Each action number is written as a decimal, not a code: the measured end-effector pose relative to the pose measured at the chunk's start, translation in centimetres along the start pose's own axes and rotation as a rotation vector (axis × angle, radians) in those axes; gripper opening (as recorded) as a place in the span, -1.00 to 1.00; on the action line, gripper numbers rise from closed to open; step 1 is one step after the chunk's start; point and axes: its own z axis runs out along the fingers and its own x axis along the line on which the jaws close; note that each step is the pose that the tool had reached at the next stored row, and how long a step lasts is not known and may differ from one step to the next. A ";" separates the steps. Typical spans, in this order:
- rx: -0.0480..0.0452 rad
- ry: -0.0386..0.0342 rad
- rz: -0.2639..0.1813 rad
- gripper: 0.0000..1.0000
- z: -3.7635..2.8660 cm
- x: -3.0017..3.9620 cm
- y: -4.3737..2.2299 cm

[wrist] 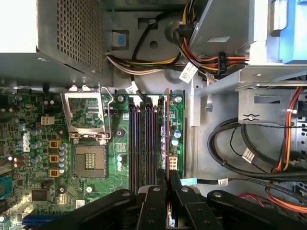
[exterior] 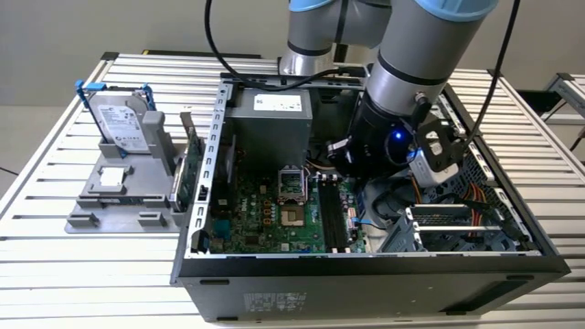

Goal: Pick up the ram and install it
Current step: 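Insert the ram into the slot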

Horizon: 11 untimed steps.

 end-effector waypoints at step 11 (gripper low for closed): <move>0.0000 0.0003 0.000 -1.00 1.30 -0.03 -0.04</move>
